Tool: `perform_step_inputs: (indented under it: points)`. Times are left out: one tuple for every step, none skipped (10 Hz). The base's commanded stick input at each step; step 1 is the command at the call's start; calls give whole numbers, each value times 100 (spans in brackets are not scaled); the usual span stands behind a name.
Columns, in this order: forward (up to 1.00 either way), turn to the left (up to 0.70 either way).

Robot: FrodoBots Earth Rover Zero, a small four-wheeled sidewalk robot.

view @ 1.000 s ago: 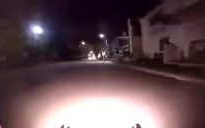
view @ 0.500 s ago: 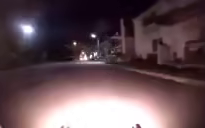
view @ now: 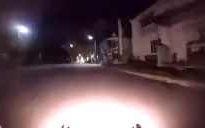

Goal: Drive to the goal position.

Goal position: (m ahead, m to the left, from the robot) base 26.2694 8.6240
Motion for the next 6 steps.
perform_step_inputs:
  points:
    - [85,-5]
    - [85,0]
    - [85,0]
    - [85,0]
    - [85,0]
    - [85,0]
